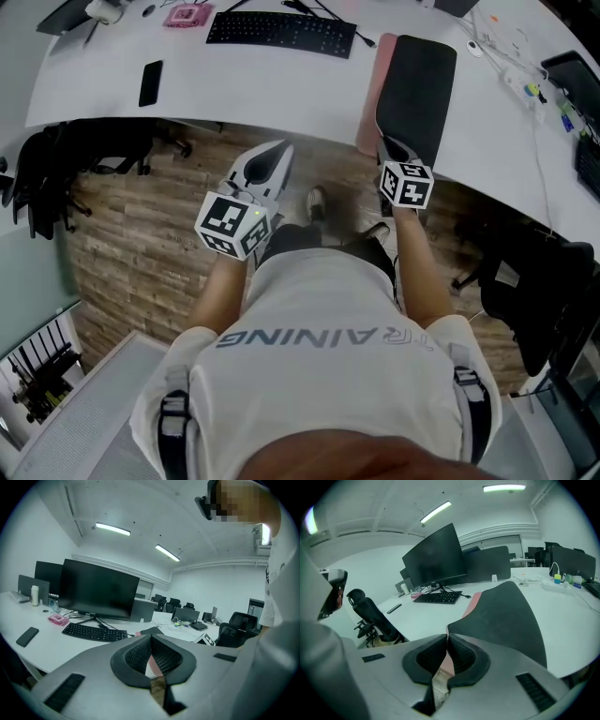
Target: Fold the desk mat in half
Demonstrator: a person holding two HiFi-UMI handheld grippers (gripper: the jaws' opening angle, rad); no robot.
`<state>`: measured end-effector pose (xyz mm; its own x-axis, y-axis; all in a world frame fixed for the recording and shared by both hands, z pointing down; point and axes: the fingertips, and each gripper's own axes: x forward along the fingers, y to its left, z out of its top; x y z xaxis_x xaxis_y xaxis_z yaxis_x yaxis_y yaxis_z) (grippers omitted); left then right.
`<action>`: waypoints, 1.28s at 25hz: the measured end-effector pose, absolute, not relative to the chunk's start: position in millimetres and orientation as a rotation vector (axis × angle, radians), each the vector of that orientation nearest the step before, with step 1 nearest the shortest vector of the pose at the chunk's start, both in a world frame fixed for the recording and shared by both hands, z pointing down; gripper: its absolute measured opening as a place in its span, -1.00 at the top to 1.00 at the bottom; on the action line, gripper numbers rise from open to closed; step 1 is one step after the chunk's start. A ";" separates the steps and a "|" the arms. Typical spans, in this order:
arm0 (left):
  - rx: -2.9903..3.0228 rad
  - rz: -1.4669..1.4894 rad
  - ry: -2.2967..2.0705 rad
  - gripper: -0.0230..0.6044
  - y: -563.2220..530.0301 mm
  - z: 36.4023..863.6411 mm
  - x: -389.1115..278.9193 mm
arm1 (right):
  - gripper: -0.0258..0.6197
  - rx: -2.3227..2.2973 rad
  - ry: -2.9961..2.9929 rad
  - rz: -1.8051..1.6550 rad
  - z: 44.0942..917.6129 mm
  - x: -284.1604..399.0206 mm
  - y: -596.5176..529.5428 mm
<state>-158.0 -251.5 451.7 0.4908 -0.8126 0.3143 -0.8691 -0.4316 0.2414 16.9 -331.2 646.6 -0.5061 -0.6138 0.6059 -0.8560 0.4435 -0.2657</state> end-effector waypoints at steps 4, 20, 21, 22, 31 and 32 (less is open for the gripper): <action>2.339 0.211 -1.431 0.84 -249.6 455.9 -173.4 | 0.81 1.163 -2.236 0.750 665.1 -3.2 -328.9; 2.389 0.169 -1.426 0.84 -265.0 435.1 -146.5 | 0.42 1.002 -2.377 0.658 613.6 -1.5 -320.2; 2.412 0.166 -1.422 0.84 -268.0 429.7 -139.7 | 0.47 1.042 -2.410 0.625 593.6 9.4 -324.7; 2.438 0.169 -1.421 0.84 -271.1 424.4 -133.3 | 0.51 1.080 -2.438 0.586 573.1 21.2 -328.9; 2.582 0.085 -1.375 0.84 -297.9 379.4 -71.3 | 0.84 1.516 -2.546 0.294 400.5 142.9 -337.2; 2.597 0.072 -1.363 0.84 -300.9 374.7 -62.3 | 0.84 1.565 -2.557 0.288 388.2 154.3 -333.9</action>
<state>-62.3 -300.9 374.7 0.5715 -0.8087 0.1392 -0.8189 -0.5512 0.1601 154.3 -333.9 388.2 -0.4538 -0.8663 0.2088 -0.8911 0.4440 -0.0944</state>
